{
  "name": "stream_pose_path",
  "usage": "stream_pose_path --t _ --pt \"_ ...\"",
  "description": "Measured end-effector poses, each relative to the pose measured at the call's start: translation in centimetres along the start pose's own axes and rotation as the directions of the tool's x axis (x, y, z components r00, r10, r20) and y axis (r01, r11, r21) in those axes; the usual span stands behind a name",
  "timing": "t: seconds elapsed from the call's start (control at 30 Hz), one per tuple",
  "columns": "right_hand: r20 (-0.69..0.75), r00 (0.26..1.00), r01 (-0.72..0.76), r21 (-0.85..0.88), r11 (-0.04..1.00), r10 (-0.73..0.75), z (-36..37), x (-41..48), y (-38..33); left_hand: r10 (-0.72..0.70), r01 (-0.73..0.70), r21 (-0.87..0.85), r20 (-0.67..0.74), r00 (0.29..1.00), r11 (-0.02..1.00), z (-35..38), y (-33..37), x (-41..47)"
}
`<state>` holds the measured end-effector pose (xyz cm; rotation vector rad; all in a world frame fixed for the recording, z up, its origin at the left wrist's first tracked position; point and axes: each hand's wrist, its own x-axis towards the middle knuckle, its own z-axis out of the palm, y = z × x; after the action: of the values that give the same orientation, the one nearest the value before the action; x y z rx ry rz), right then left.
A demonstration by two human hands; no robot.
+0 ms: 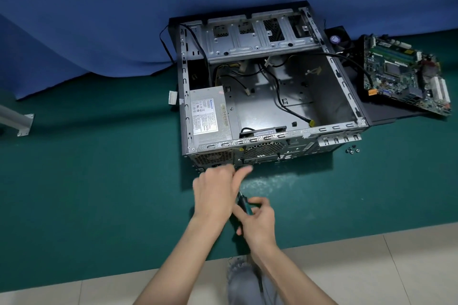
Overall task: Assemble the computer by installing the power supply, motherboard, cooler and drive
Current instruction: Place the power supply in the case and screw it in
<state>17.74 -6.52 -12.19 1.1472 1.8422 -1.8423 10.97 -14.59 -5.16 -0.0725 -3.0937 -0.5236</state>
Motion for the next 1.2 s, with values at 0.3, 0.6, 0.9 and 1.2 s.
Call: stream_pose_path --t 0.3,0.6,0.9,1.2 --pt "0.160 0.974 -0.205 0.352 0.913 0.157 -0.2 -0.1 -0.1 0.218 -0.194 0.116 -0.261 0.940 0.974 -3.7 -2.1 9.8" --pt "0.147 0.973 -0.229 0.476 0.849 0.181 0.0 0.3 -0.3 0.221 -0.201 0.326 -0.025 0.975 0.924 -1.9 -2.9 11.8" --pt "-0.104 0.994 0.037 0.178 0.983 -0.019 0.4 0.7 0.0 0.203 -0.182 0.351 -0.023 0.979 0.918 -2.0 -2.8 11.7" --pt "-0.098 0.994 0.056 0.135 0.989 -0.043 0.1 0.5 0.2 0.208 -0.180 0.345 -0.046 0.977 0.921 -1.9 -2.8 11.7"
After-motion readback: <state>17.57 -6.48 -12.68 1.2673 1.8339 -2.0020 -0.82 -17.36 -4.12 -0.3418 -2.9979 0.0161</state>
